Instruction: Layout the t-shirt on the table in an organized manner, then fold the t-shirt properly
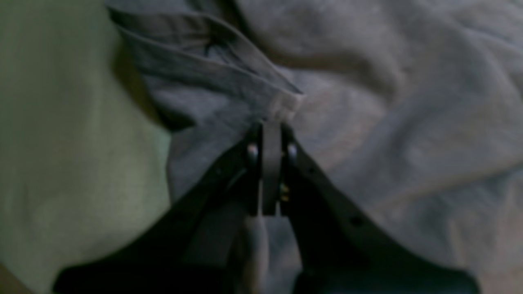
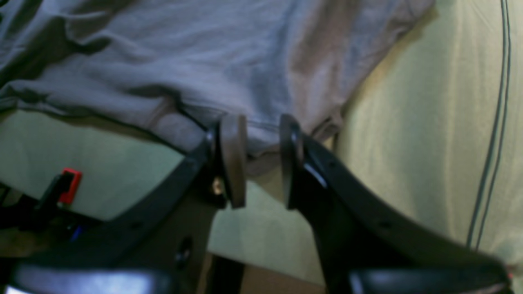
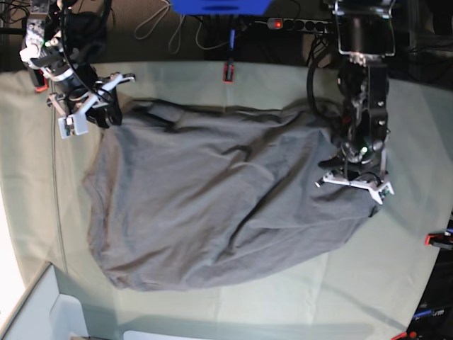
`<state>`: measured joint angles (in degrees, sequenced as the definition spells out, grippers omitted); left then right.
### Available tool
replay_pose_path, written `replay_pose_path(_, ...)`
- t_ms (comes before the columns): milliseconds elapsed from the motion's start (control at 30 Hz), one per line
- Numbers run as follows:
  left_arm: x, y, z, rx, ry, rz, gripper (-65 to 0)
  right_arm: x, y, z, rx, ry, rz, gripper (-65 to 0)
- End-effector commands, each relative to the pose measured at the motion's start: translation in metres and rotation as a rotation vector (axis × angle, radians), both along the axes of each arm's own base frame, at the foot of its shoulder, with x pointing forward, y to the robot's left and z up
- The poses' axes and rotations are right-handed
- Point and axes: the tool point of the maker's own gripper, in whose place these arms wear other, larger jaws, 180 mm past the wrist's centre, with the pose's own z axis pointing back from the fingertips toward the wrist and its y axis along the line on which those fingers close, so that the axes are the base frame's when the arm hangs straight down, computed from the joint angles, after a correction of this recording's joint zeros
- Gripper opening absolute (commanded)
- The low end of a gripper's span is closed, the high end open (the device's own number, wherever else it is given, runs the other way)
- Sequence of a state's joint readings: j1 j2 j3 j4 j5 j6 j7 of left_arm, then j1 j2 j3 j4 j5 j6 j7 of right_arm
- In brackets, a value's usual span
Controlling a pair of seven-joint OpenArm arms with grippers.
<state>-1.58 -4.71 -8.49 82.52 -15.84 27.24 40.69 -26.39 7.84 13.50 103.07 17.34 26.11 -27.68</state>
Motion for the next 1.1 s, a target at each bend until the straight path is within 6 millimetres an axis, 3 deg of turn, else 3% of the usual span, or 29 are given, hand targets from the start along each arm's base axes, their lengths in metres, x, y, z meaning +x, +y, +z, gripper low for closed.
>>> replay_pose_path(0,0.007,0.004,0.019,0.018,-0.061,0.005,-65.0,0.006,-0.001,0.01,0.005,-0.041,0.0,-50.2)
replay_pose_path(200,-0.037,0.046,0.04,-0.026,-0.133,0.185,-65.0,0.004,-0.001,0.009,0.004,-0.037,0.0,-49.9)
replay_pose_path(367,-0.081,0.086,0.039,-0.116,-0.153,0.35,-65.0,0.001,0.001,0.007,0.008,-0.027,0.004,-49.7)
replay_pose_path(467,-0.102,0.113,0.04,-0.158,-0.175,0.448,-65.0,-0.009,0.005,0.0,0.021,0.001,0.002,-45.1)
replay_pose_path(700,-0.111,0.146,0.044,-0.198,-0.202,0.512,-65.0,-0.018,0.027,-0.006,0.076,0.022,0.002,-25.8)
replay_pose_path(867,-0.111,0.147,0.035,-0.223,-0.187,0.526,-65.0,-0.018,0.028,-0.018,0.099,0.046,-0.021,-25.0)
replay_pose_path(1067,-0.111,0.144,0.032,-0.231,-0.181,0.527,-65.0,-0.025,0.023,-0.058,0.124,0.147,-0.053,-25.0)
